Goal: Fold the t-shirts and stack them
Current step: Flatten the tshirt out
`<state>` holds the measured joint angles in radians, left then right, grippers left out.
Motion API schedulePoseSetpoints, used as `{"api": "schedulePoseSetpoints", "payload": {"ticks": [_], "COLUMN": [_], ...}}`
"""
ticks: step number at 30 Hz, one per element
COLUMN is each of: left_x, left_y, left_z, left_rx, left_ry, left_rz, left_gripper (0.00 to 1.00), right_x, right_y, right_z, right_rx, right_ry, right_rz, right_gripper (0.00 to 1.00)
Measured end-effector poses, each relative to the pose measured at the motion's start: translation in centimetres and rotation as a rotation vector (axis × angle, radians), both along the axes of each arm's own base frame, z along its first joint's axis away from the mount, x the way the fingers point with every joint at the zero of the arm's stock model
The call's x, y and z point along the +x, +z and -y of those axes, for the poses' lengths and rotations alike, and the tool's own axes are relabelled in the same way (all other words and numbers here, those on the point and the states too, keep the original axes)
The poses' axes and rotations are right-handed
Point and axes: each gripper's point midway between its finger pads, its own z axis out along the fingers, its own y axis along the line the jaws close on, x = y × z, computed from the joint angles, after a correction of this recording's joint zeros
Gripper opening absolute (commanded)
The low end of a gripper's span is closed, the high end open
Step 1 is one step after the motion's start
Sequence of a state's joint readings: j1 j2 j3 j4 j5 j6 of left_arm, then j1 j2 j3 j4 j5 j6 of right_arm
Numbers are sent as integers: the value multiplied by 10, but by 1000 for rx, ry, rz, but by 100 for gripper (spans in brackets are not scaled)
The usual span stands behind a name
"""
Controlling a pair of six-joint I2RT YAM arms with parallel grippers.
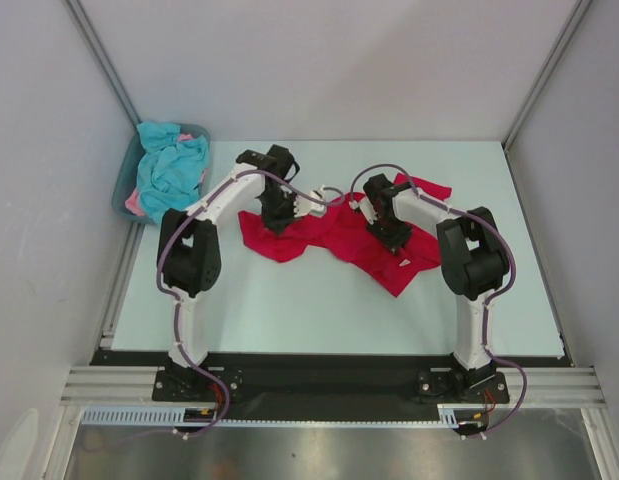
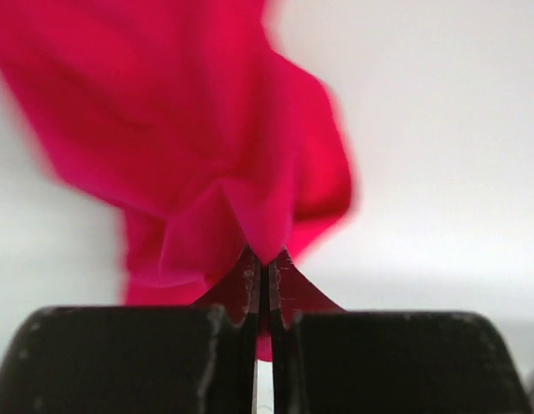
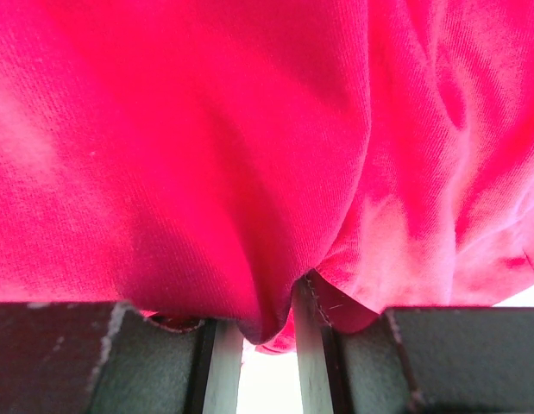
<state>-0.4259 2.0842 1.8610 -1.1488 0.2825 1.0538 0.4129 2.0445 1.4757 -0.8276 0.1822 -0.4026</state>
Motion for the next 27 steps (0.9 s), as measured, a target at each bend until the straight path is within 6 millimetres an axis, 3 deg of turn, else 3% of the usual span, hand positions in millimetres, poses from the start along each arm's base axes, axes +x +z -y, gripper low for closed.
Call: {"api": "schedulePoseSetpoints", "payload": {"ticks": [1, 2, 3, 7, 11, 16, 19, 23, 27], "left_x": [-16, -27, -36, -49, -44, 9, 27, 31, 21], "left_y": [-7, -12, -14, -15, -9, 8, 6, -13, -25], "left_z": [-6, -11, -14, -20, -19, -13, -20, -24, -23], "left_rx": [27, 49, 66, 104, 101, 19, 2, 10, 21], "left_ry": [-19, -39, -51, -56, -17, 142, 215, 246, 229], "left_rz": [-57, -98, -130, -174, -184, -67, -35, -65, -115], "left_gripper": [30, 41, 49, 59, 65, 65, 63, 60, 56], "right_x": [0, 0, 0, 0, 1, 1, 1, 1, 1], "right_y": [0, 0, 0, 0, 0, 0, 1, 1, 1], "right_z": [0, 0, 0, 1, 1, 1, 2, 2, 2], "right_rx": [-1, -1, -1, -4, -5, -8, -9, -10, -10], "right_ry": [1, 1, 1, 1, 0, -3, -4, -4, -4], "right_rz": [0, 0, 1, 3, 4, 7, 8, 8, 9], "right_gripper": [32, 32, 33, 33, 33, 34, 33, 34, 34]}}
